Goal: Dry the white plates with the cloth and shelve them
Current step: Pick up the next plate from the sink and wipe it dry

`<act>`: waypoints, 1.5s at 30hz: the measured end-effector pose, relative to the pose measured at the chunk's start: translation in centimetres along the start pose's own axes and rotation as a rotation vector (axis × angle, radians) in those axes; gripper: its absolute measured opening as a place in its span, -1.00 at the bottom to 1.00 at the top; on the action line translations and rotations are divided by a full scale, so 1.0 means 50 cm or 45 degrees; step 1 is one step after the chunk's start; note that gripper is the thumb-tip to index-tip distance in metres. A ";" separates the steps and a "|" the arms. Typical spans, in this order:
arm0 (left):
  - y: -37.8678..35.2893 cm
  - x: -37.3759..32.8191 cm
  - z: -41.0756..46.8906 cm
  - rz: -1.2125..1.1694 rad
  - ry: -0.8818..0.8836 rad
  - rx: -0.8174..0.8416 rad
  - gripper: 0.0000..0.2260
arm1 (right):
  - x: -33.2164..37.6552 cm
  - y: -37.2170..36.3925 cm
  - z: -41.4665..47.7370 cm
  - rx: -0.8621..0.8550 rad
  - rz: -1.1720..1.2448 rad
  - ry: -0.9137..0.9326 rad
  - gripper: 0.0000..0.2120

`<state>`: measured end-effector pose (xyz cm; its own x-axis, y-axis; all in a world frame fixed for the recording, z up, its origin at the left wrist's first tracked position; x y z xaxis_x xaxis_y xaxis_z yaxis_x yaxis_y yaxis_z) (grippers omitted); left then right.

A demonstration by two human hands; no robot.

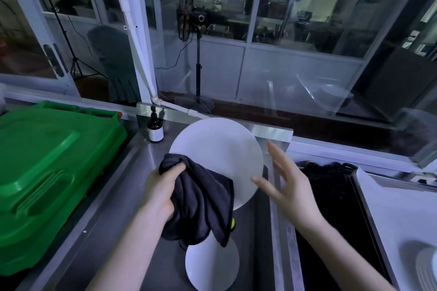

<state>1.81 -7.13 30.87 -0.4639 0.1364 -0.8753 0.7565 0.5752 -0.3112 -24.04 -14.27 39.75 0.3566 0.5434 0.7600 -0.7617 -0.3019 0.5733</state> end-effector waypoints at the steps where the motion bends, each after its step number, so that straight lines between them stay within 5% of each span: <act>1: 0.004 -0.010 0.004 0.041 -0.001 0.009 -0.95 | 0.026 0.001 -0.004 0.095 -0.281 0.217 -0.28; 5: 0.001 -0.032 0.016 0.122 0.042 0.074 -0.91 | 0.071 -0.045 -0.027 0.424 -1.032 0.760 -0.49; 7: -0.013 -0.033 0.015 0.095 0.104 0.162 -0.85 | 0.089 -0.054 -0.031 0.395 -1.080 0.897 -0.71; 11: -0.019 -0.048 0.008 0.135 0.179 0.250 -0.83 | 0.107 -0.045 -0.031 0.295 -1.082 0.990 -0.69; 16: -0.005 -0.067 0.011 0.083 0.213 0.253 -0.79 | 0.105 -0.049 -0.031 0.254 -0.865 0.767 -0.64; 19: 0.015 -0.076 0.018 -0.113 0.115 0.149 -0.83 | 0.084 -0.043 -0.019 0.192 -0.694 0.442 -0.67; 24: 0.057 -0.119 0.001 -0.388 -0.368 -0.203 -0.76 | -0.033 -0.032 -0.017 0.098 0.192 -0.292 -0.72; 27: -0.032 -0.118 -0.045 0.069 -0.560 -0.022 -0.88 | -0.015 -0.063 -0.026 0.150 0.563 -0.312 -0.82; 30: -0.140 -0.121 -0.101 0.720 -0.957 0.246 -0.67 | 0.014 -0.094 -0.014 0.201 0.712 -0.296 -0.82; 34: -0.212 -0.106 -0.138 1.235 -1.347 0.530 -0.64 | 0.000 -0.081 0.016 0.043 0.716 -0.346 -0.89; 36: -0.214 -0.106 -0.112 1.297 -1.255 0.599 -0.66 | 0.000 -0.074 0.014 0.048 0.710 -0.335 -0.87; 40: -0.166 -0.136 -0.044 1.175 -0.983 0.323 -0.66 | 0.004 -0.072 -0.011 0.146 0.639 -0.296 -0.74; 45: -0.206 -0.092 -0.117 1.370 -1.211 0.597 -0.69 | -0.001 -0.057 0.005 0.076 0.701 -0.298 -0.82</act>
<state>-6.56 -8.95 40.26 0.7143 -0.3505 -0.6057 0.6910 0.2168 0.6896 -21.76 -13.61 38.17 0.0327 0.1098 0.9934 -0.8390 -0.5371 0.0870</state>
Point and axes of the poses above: each hand's wrist, its own z-axis towards the middle knuckle, its own y-axis out of the back of the hand, x = y × z, the point moved 7 cm from there along z, towards the middle knuckle, and after that the axes turned 9 degrees about x, right-handed, at the moved point
